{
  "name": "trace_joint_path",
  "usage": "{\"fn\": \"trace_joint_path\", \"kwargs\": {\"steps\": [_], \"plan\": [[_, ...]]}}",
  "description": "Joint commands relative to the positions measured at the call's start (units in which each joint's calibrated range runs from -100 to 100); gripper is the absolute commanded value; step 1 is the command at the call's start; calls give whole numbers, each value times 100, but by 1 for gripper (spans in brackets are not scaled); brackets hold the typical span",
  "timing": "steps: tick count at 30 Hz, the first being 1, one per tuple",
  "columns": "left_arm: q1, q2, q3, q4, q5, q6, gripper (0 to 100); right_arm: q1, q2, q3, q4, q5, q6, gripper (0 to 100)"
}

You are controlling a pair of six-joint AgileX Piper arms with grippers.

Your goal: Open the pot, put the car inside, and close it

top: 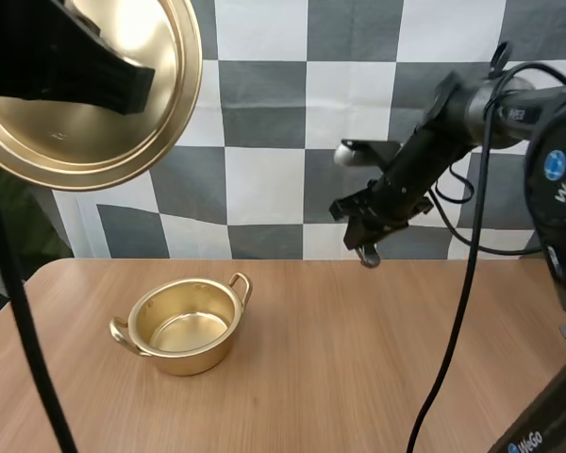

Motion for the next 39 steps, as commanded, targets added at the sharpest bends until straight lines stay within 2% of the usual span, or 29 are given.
{"fn": "trace_joint_path", "kwargs": {"steps": [1, 4, 8, 12, 13, 16, 20, 39], "plan": [[5, -293, -7, 199, 3, -7, 0, 4, -490, -149, 1071, 0, -612, 0], [5, -646, -7, 401, 3, -88, 0, 73, -624, -163, 1513, 0, -707, 0], [5, -1053, -7, 526, 3, -88, 0, 391, -607, -163, 1500, 0, -707, 0], [5, -1252, -7, 673, 3, -99, 0, 864, -454, -163, 1489, 0, -729, 0], [5, -1305, -7, 866, 3, -116, 0, 1151, -335, -163, 1422, 0, -736, 0], [5, -1319, -7, 1051, 3, -116, 0, 1620, -48, -163, 1102, 0, -736, 0], [5, -1319, -7, 1076, 3, -116, 0, 1959, 407, -163, 864, 0, -736, 0], [5, -1330, -7, 1076, 3, -116, 0, 2427, 1706, -192, 904, -247, -973, 0]]}}
